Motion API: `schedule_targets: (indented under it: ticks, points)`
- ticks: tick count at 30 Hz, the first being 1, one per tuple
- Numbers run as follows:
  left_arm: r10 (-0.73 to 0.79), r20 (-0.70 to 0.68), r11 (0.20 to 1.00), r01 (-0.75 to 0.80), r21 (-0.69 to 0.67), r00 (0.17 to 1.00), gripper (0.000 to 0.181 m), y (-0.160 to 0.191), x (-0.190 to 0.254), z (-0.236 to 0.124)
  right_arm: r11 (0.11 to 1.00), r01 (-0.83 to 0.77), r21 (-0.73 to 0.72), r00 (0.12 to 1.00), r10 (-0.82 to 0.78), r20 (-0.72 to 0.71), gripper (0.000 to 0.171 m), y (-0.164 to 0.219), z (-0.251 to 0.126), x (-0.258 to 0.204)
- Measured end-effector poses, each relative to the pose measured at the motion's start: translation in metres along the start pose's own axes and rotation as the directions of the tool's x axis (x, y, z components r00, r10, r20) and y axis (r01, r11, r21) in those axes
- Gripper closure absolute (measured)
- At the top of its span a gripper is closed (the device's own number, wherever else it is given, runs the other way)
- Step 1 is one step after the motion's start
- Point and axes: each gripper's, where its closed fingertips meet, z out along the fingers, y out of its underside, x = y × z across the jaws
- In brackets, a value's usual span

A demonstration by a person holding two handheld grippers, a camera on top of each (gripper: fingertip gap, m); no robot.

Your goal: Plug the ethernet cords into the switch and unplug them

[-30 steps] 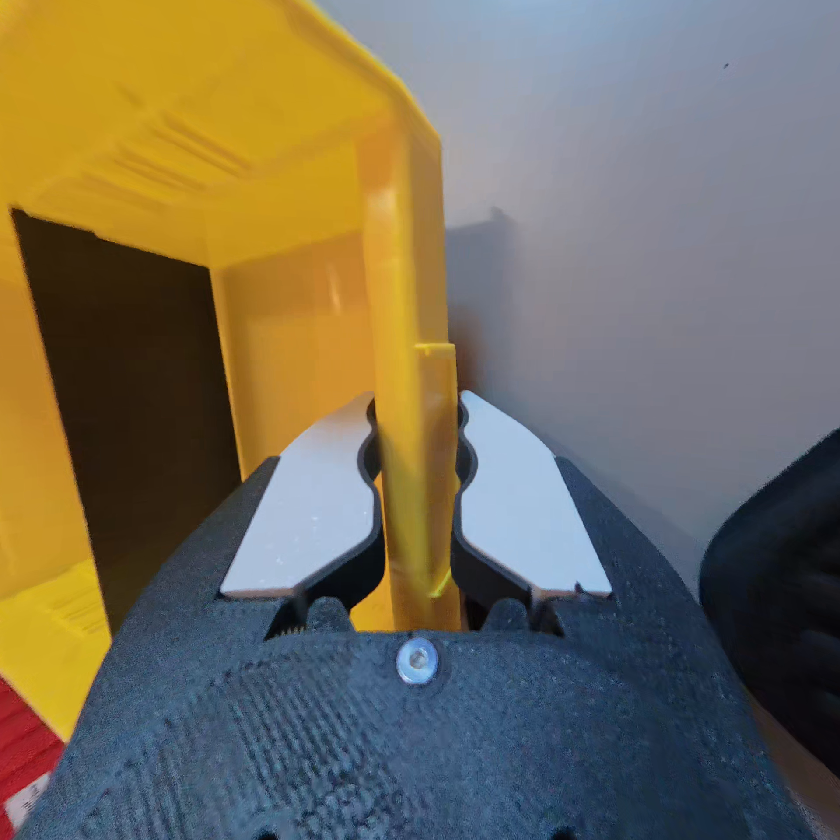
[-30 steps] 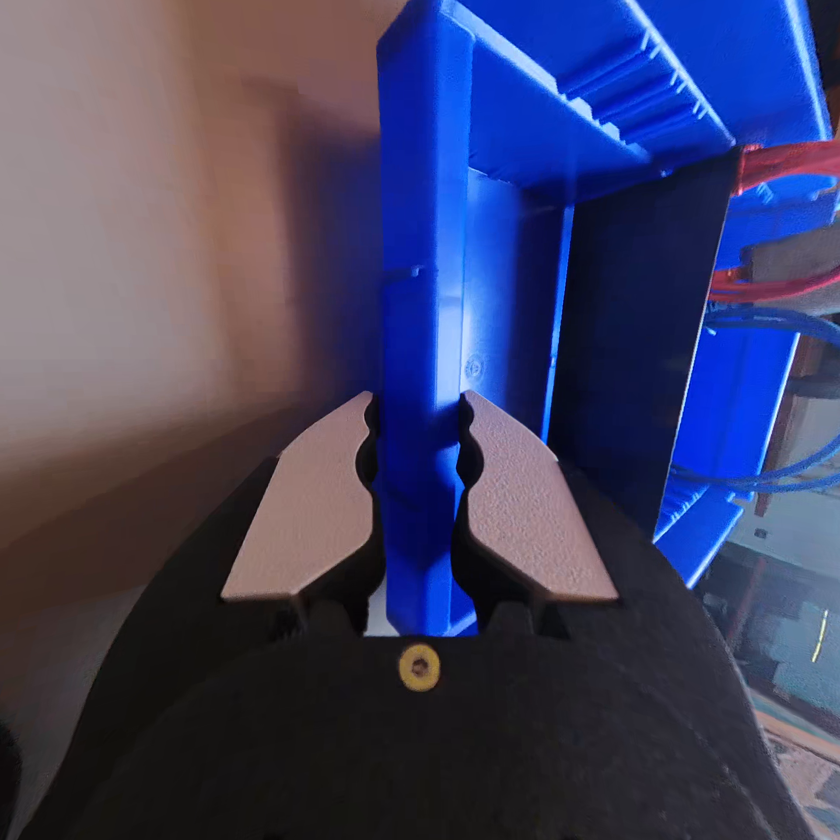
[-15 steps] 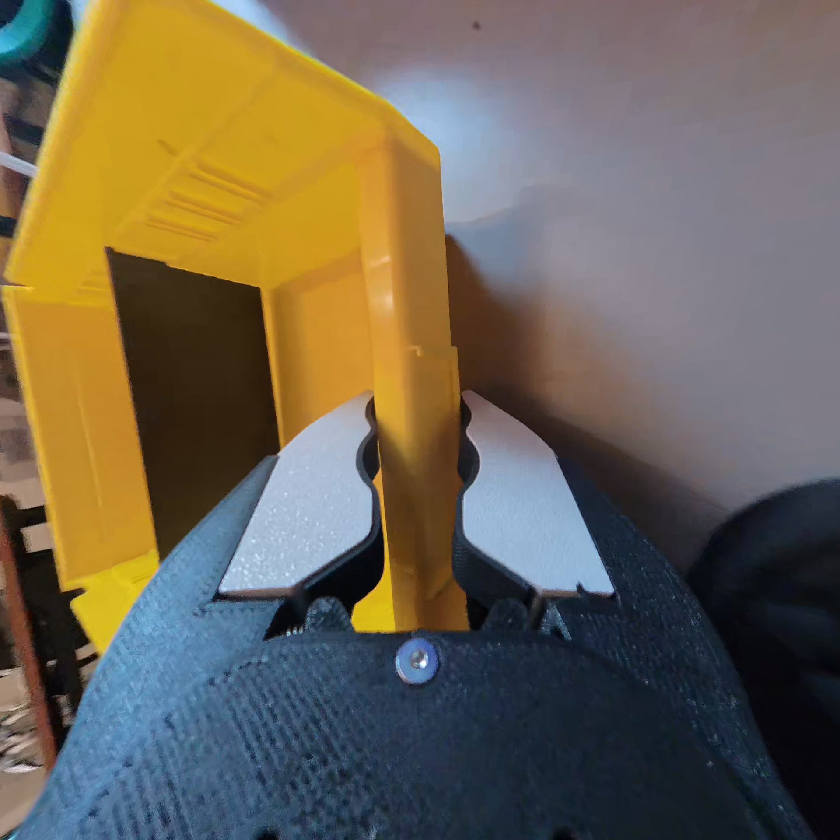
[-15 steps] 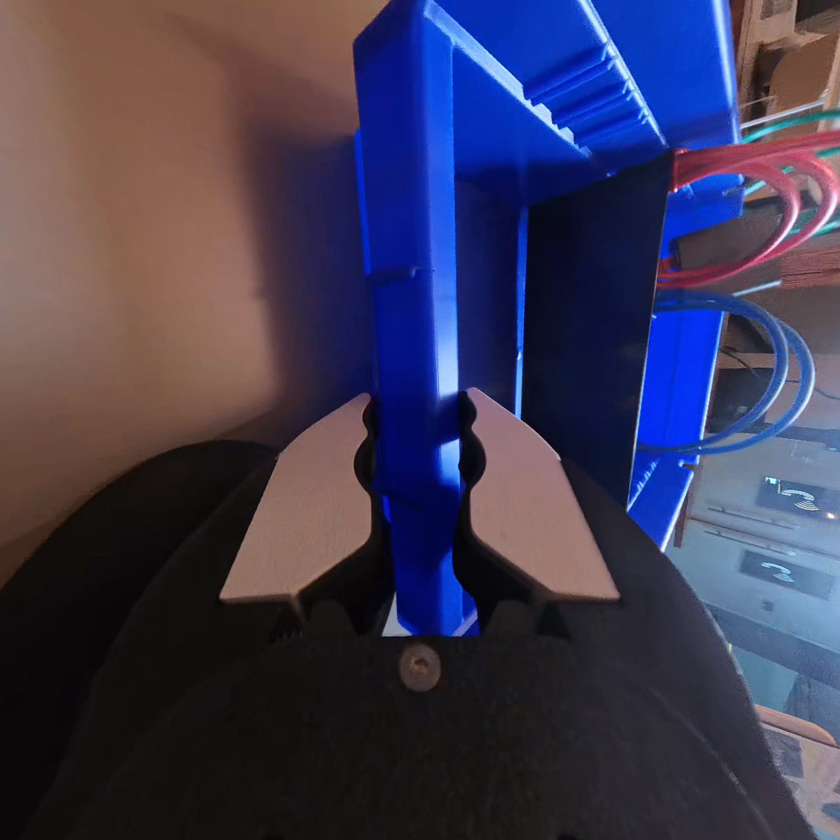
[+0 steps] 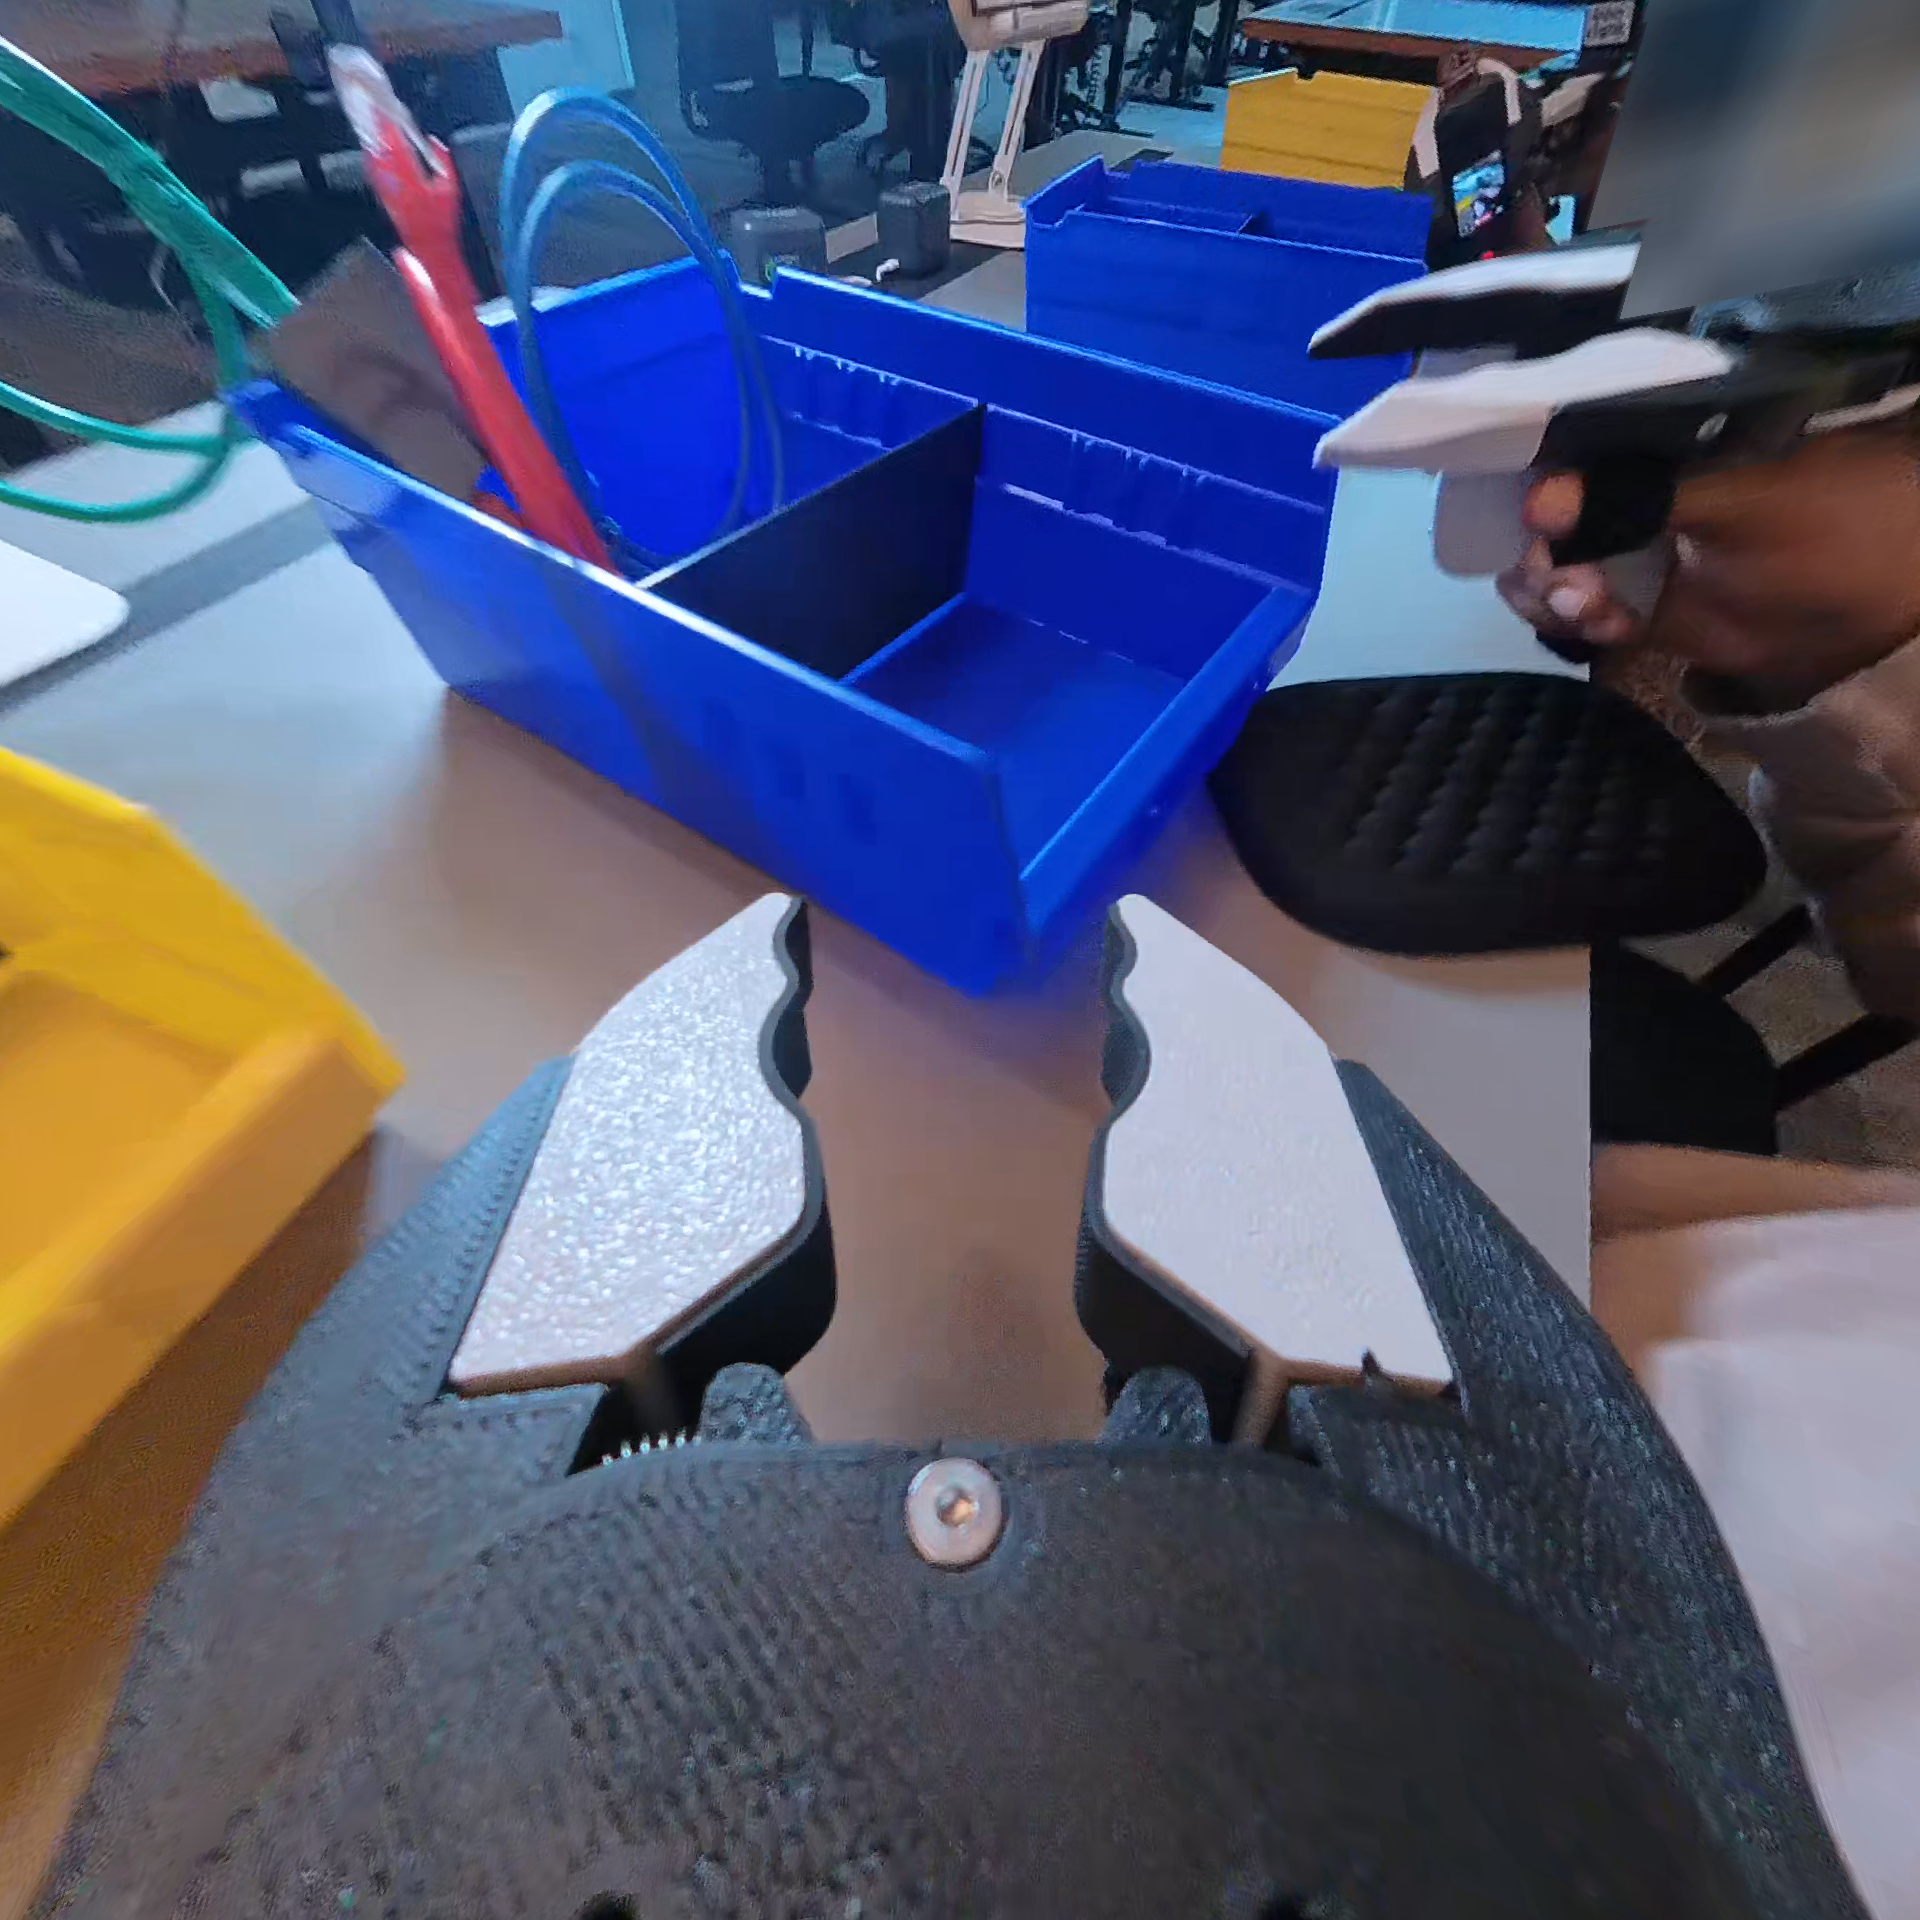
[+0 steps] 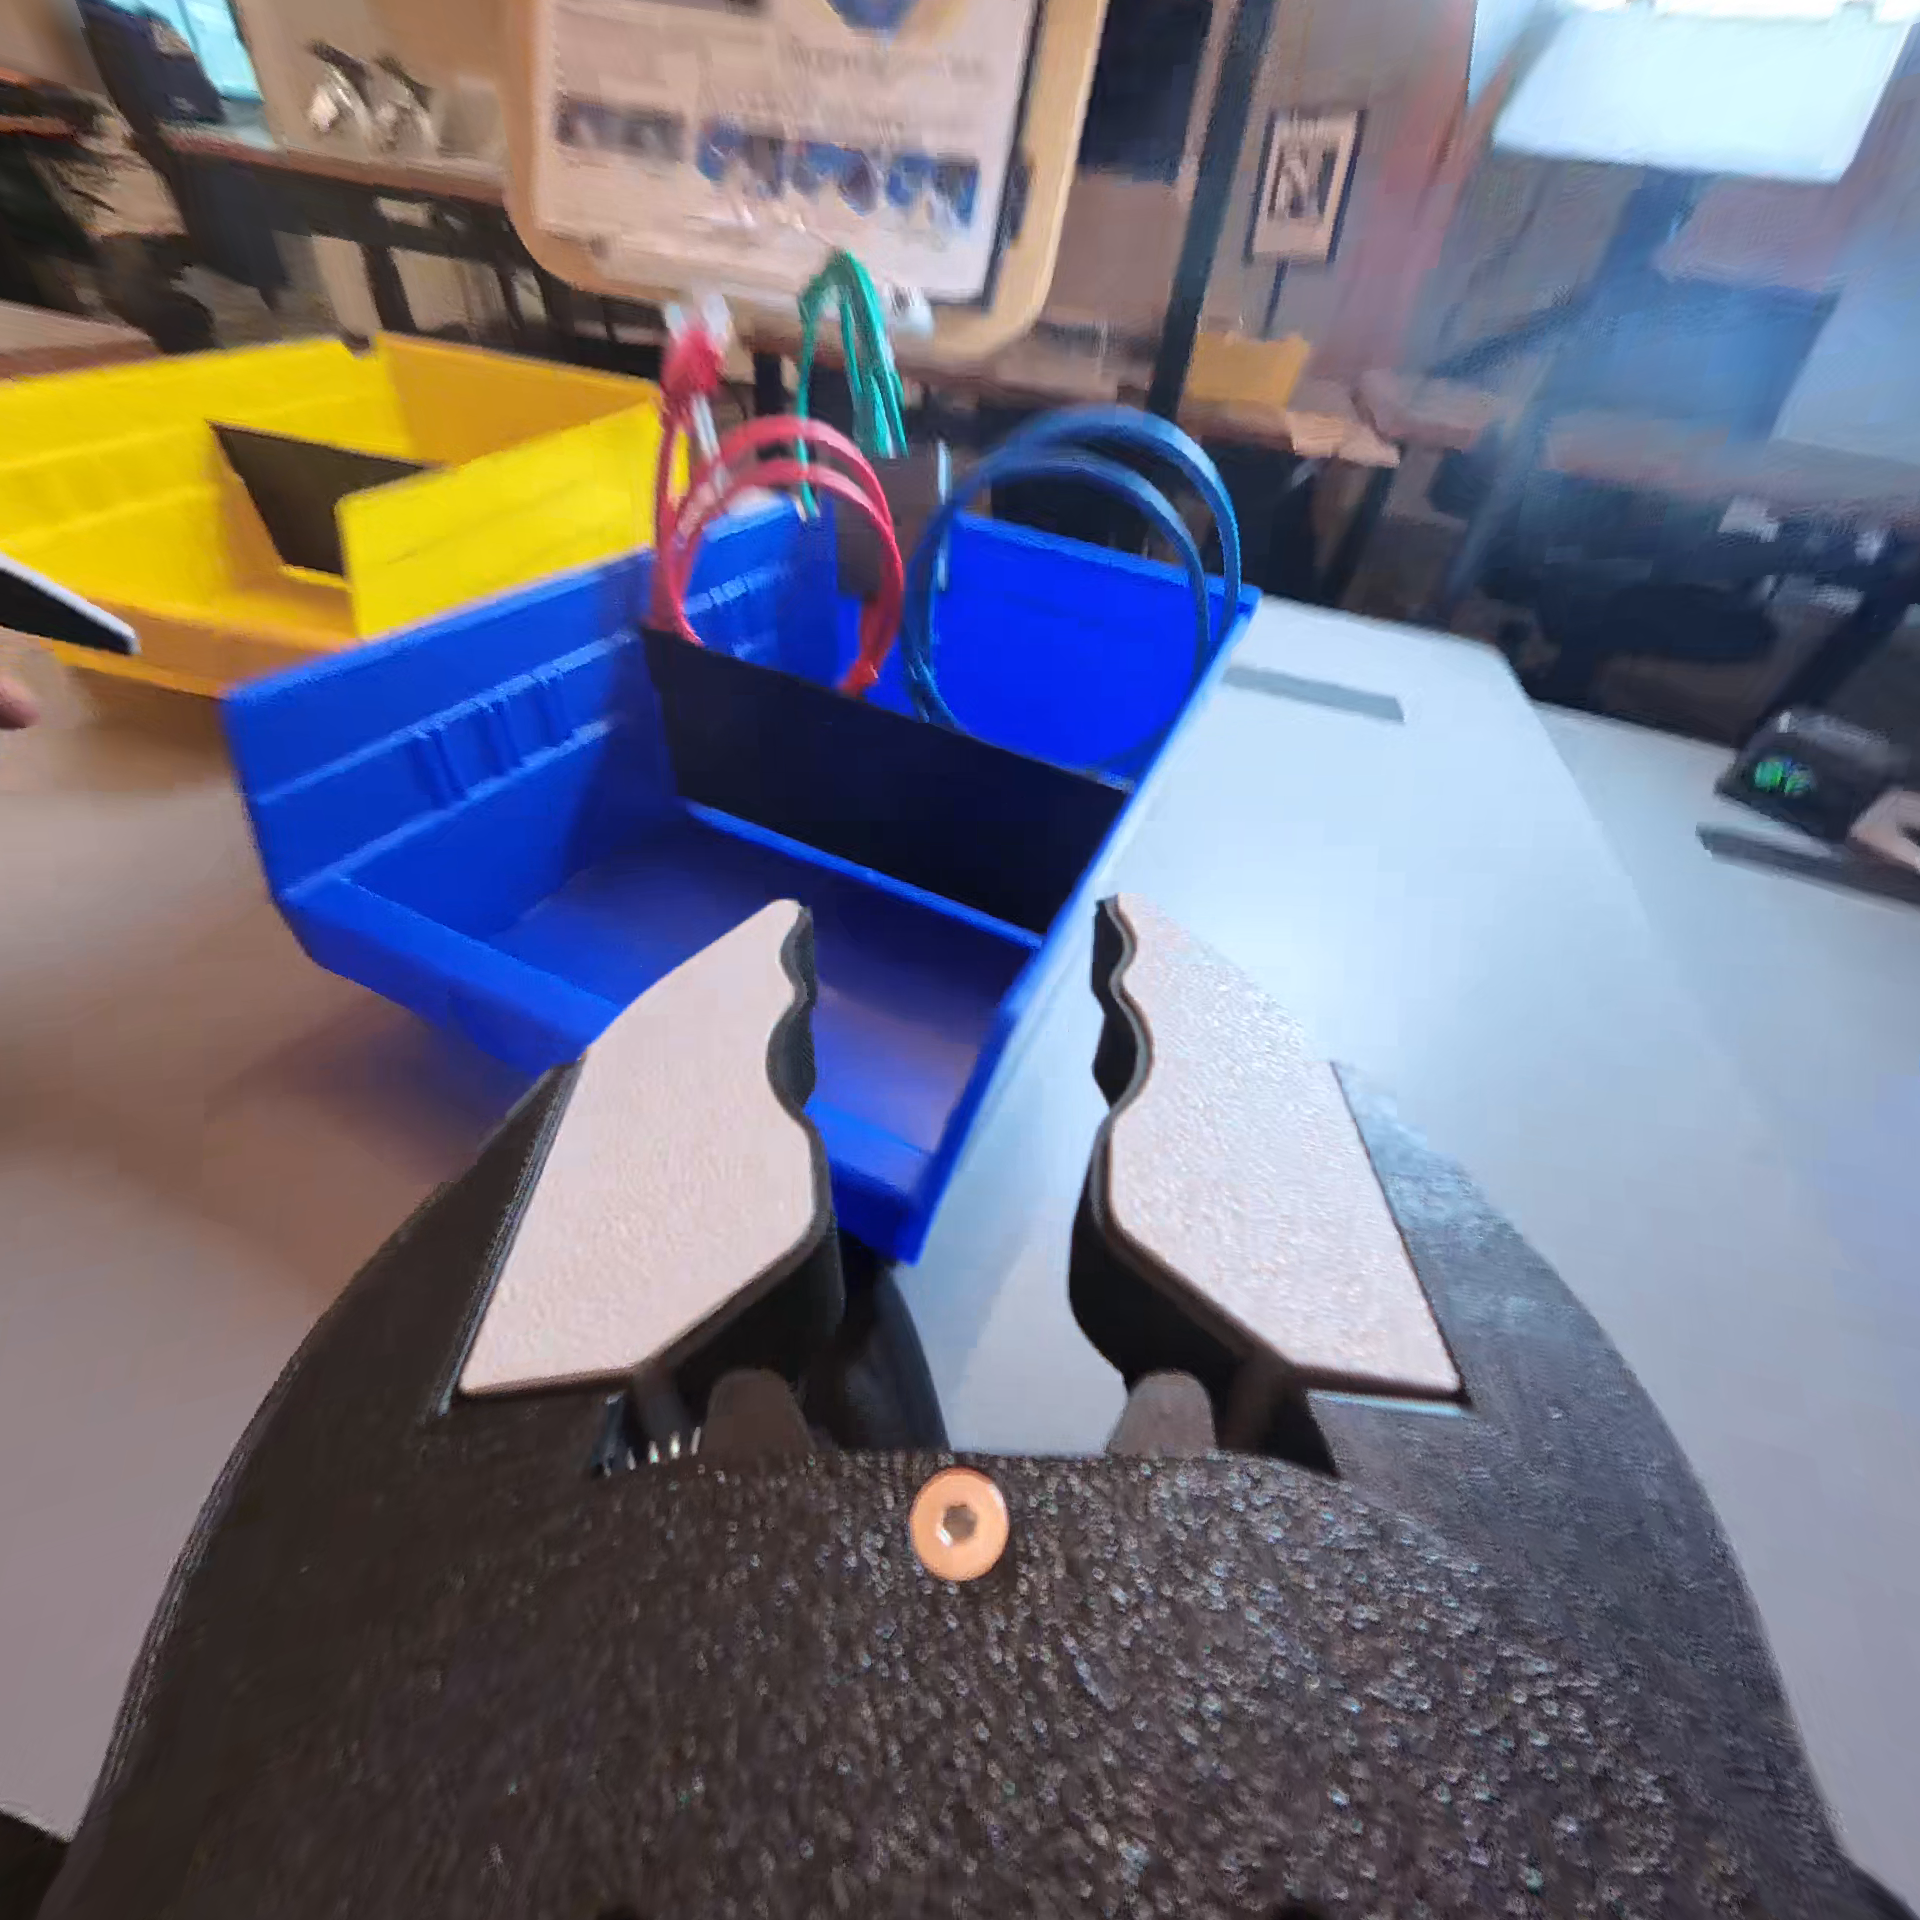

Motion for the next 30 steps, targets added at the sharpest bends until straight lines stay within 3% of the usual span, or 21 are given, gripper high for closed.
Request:
schedule_targets:
  ticks: [3,4,6,9,12,17,21,25,30]
  points:
    - [-0.033,0.043,0.999,0.034,-0.03,0.999,0.121,0.006,0.009,0.04,0.988,-0.032,-0.149,0.999,0.034,0.01,0.115,0.035,0.018,0.008]
    - [0.005,0.093,0.999,0.0,-0.053,0.996,0.123,0.01,0.003,0.054,0.981,-0.03,-0.193,0.999,0.035,0.023,0.121,0.042,0.023,0.009]
    - [0.088,0.169,0.993,-0.072,-0.094,0.982,0.126,0.013,-0.009,0.075,0.977,-0.005,-0.215,0.999,0.014,0.042,0.153,0.043,0.032,0.007]
    - [0.168,0.244,0.979,-0.132,-0.154,0.955,0.135,0.011,-0.025,0.082,0.976,0.098,-0.196,0.995,-0.096,0.017,0.155,0.036,0.037,0.006]
    - [0.125,0.219,0.99,-0.109,-0.084,0.968,0.148,0.0,-0.021,0.067,0.982,0.142,-0.127,0.989,-0.145,-0.022,0.158,0.021,0.026,0.0]
    - [0.261,0.255,0.963,-0.27,-0.001,0.931,0.156,-0.037,0.004,0.026,0.988,0.151,0.008,0.983,-0.15,-0.107,0.161,-0.02,-0.013,-0.012]
    - [0.325,0.354,0.927,-0.37,0.065,0.877,0.156,-0.077,0.014,-0.034,0.971,0.183,0.154,0.982,-0.171,-0.085,0.16,-0.074,-0.035,-0.041]
    - [0.334,0.49,0.915,-0.402,0.037,0.805,0.156,-0.086,-0.001,-0.119,0.945,0.182,0.271,0.977,-0.206,0.062,0.16,-0.123,-0.018,-0.103]
    - [0.402,0.629,0.9,-0.412,-0.14,0.665,0.154,-0.069,-0.035,-0.23,0.922,0.083,0.378,0.929,-0.209,0.306,0.16,-0.165,0.029,-0.206]
